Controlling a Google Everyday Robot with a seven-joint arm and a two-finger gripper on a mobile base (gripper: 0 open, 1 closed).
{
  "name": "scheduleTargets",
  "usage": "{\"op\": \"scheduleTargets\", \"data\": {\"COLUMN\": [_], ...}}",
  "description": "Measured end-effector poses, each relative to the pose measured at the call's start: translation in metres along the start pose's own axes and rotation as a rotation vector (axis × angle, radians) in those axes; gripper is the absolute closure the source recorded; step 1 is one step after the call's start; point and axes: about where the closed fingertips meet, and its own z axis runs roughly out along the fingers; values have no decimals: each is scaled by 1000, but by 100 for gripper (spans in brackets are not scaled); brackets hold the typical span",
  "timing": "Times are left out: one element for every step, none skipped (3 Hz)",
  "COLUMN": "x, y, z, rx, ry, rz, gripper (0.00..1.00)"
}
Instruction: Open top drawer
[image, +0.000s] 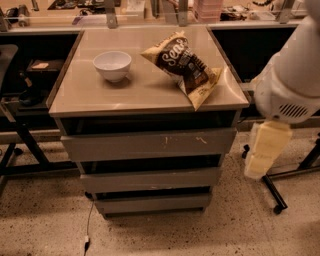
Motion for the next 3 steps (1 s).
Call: {"op": "scheduleTargets", "data": {"x": [-7,-11,-11], "y": [20,29,29], "z": [57,84,85], "rx": [-66,-113,-114], "ry": [31,17,16], "rz": [23,47,47], "gripper": [0,0,0]}}
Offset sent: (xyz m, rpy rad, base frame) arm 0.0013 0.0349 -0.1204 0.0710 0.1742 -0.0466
